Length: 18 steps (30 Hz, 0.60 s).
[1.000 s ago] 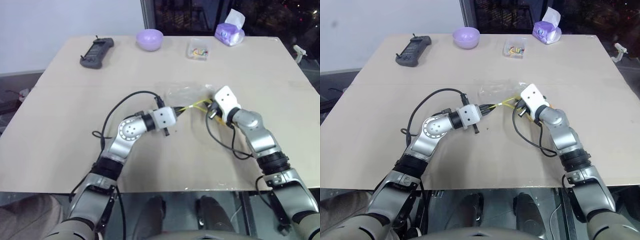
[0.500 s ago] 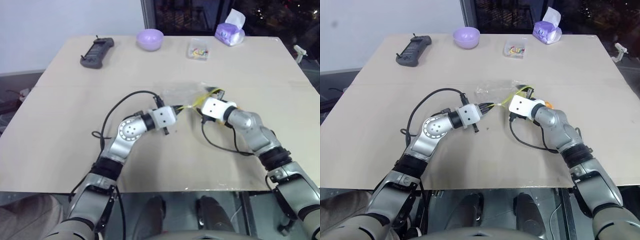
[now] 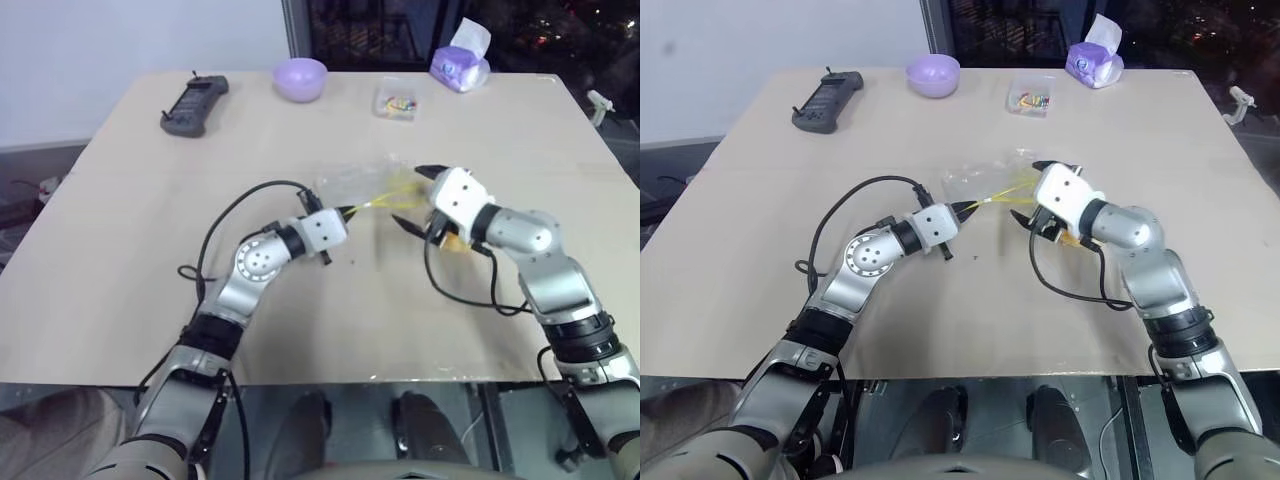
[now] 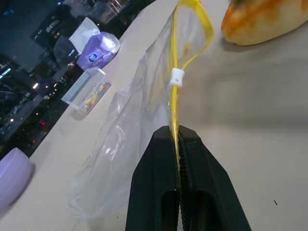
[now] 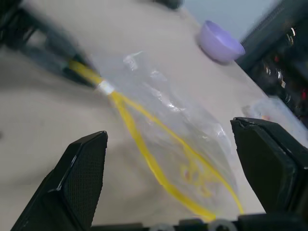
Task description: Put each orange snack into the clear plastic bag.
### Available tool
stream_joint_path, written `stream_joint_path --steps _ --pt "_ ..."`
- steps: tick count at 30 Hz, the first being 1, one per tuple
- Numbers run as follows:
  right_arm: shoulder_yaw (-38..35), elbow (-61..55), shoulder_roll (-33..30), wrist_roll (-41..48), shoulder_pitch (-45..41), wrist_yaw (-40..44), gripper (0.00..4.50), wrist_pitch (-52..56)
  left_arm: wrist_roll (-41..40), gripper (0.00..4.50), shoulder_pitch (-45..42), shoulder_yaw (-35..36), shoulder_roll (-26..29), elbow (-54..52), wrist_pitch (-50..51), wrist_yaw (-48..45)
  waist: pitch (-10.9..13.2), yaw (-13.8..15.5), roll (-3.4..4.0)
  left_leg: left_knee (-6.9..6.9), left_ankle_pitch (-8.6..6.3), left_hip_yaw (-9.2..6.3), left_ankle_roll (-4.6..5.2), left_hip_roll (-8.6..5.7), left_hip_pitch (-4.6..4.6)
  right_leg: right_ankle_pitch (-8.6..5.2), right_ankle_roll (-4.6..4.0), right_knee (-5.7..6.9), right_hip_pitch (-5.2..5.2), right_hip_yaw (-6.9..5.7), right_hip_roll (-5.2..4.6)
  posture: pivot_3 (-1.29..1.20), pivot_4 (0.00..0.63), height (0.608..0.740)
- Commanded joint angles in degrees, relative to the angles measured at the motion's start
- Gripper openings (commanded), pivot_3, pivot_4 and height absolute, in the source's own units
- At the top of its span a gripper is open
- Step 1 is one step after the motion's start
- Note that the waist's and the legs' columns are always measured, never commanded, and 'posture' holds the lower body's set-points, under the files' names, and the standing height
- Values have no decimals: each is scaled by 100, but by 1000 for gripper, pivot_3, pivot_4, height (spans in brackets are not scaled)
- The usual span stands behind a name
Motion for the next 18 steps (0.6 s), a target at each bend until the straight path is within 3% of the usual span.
stream_joint_path --steps 1,8,16,18 --pt "-1055 77 66 756 244 -284 4471 884 -27 0 -52 101 11 -138 5 82 0 40 0 0 0 -1 0 0 0 0 0 -2 1 -2 0 0 150 740" --pt "-1595 296 487 1777 702 -365 4471 2224 -40 0 -33 84 -9 -162 18 70 0 -36 1 -2 0 4 1 1 4 0 0 3 0 4 1 0 150 740" --pt "-1150 610 278 1667 1209 -281 4471 2001 -30 0 -24 65 -24 -177 14 75 -3 -9 0 -1 0 2 1 0 5 0 0 1 2 1 1 0 150 740" --pt "-998 690 169 1474 1290 -311 4067 1745 -29 0 -20 60 -30 -171 6 76 -4 -9 0 -1 0 2 1 0 5 0 1 1 4 1 1 0 150 740"
